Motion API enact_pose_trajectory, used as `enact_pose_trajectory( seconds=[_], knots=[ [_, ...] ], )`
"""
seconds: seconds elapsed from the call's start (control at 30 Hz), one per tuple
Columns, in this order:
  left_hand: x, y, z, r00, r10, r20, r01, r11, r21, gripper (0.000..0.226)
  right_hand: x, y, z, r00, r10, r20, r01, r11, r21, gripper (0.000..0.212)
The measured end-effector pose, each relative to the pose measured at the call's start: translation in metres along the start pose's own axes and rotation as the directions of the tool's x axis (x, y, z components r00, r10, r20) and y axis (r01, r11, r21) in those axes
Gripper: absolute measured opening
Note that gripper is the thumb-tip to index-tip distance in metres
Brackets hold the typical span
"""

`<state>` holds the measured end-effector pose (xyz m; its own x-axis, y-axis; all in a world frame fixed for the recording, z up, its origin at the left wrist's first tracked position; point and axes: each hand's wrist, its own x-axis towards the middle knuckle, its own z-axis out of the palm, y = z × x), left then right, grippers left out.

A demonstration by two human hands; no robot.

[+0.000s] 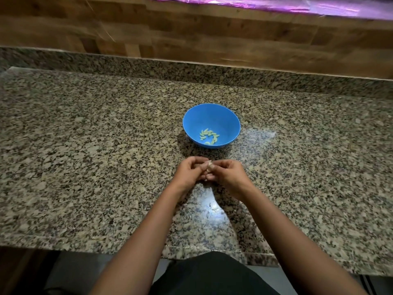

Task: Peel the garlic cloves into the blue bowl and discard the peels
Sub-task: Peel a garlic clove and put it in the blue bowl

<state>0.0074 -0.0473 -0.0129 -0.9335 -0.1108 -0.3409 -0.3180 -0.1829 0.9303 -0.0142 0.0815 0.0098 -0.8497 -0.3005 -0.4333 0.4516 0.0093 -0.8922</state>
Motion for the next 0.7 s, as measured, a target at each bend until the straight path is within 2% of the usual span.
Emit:
enact_pose_trajectory(
  seconds=[0.13, 0.3, 0.43, 0.57, 0.7],
  knots=[
    [0.0, 0.0, -0.002, 0.998, 0.029, -0.06, -0.03, 0.999, -0.027, 0.009, -0.001, 0.0, 0.005, 0.999, -0.038, 0.017, 0.04, 0.986, -0.16, 0.019],
    [-0.001, 0.001, -0.005, 0.995, 0.087, -0.053, -0.089, 0.995, -0.034, 0.008, 0.001, -0.003, 0.008, 0.997, -0.063, 0.052, 0.07, 0.986, -0.154, 0.017],
    [-0.003, -0.001, -0.003, 0.994, 0.099, -0.049, -0.101, 0.994, -0.037, 0.019, -0.001, -0.005, 0.009, 0.991, -0.075, 0.11, 0.104, 0.954, -0.28, 0.021],
    [-0.003, -0.004, 0.004, 0.984, 0.122, -0.131, -0.128, 0.991, -0.04, 0.017, -0.003, -0.005, 0.011, 0.985, -0.133, 0.107, 0.165, 0.903, -0.397, 0.021],
    [-0.001, -0.008, 0.006, 0.962, 0.177, -0.206, -0.17, 0.984, 0.056, 0.013, -0.003, -0.002, 0.011, 0.978, -0.184, 0.099, 0.209, 0.871, -0.444, 0.024]
  ],
)
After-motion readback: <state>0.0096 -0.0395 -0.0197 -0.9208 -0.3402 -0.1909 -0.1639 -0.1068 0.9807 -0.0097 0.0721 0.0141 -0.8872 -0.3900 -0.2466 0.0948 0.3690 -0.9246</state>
